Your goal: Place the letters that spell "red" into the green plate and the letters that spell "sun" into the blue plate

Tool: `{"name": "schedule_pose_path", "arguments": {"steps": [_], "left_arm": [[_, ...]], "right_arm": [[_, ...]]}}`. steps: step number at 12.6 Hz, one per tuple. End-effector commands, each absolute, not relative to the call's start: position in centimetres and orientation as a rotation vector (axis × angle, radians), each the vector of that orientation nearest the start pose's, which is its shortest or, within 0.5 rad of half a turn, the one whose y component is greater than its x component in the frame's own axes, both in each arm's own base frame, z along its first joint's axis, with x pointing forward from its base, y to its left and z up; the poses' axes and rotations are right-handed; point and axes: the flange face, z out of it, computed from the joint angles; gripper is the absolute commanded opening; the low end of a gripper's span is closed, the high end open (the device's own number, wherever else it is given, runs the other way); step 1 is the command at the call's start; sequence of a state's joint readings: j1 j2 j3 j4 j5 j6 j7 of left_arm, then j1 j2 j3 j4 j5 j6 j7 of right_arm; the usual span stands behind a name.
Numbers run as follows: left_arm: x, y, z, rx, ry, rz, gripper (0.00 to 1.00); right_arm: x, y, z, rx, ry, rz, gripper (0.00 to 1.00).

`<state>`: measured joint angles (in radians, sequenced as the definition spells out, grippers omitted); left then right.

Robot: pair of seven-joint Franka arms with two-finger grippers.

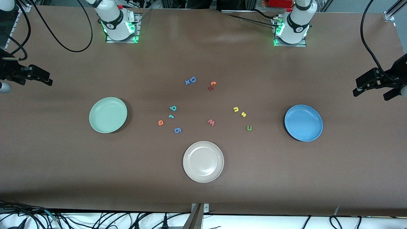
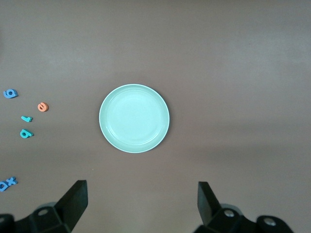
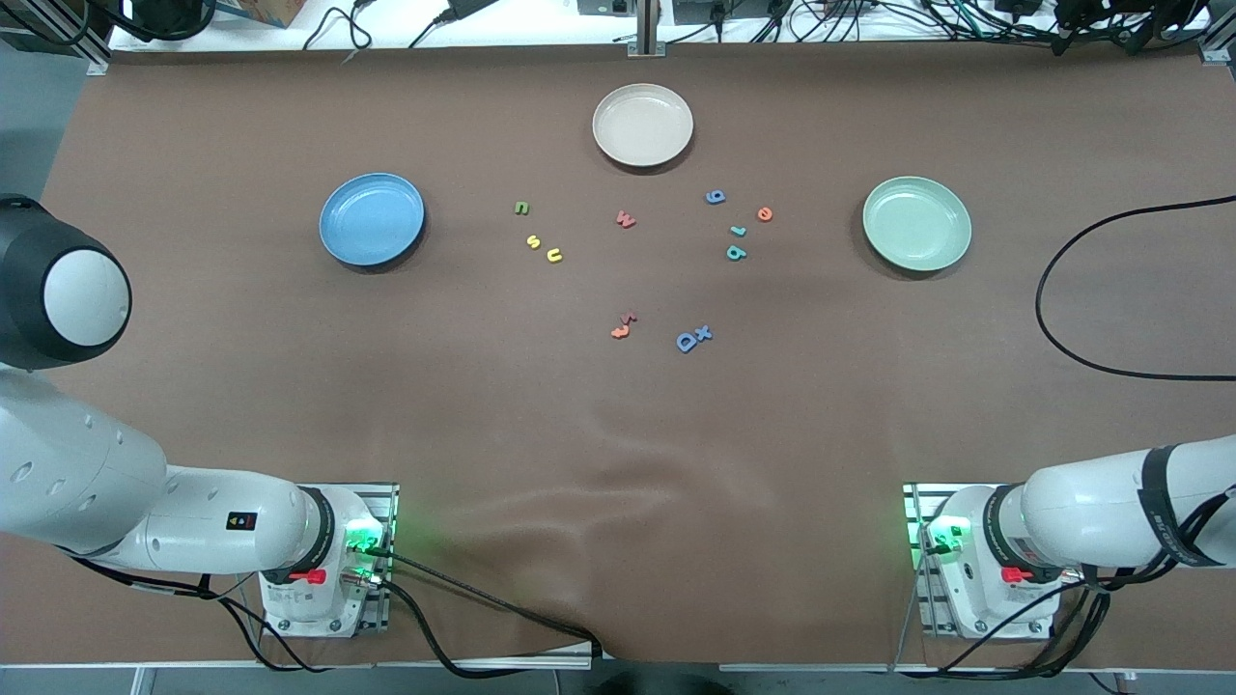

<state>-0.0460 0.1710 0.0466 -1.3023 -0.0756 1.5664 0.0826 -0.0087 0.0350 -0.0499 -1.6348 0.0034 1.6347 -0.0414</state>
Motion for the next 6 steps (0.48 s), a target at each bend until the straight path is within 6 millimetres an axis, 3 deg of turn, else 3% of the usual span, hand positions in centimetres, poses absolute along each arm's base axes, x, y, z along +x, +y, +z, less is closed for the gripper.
{"name": "schedule_pose_path", "arguments": {"steps": [1,4,6], "left_arm": [[60.7,-1.3,65.7,-3.174,0.136,-0.161,1.0],[60.7,-1.4,65.7,-3.175,0.138,-0.161,1.0],[60.7,-1.4,65.6,-3.176,0.141,-0.159,1.0]], "right_arm": [[56.8,-2.6,57.6,-3.133,0.035,0.064,1.0],[57.2,1.4,55.9,-3.131,-0.033,0.039,1.0],[57.1,5.7,54.6,-3.136,0.141,0.044,1.0]]}}
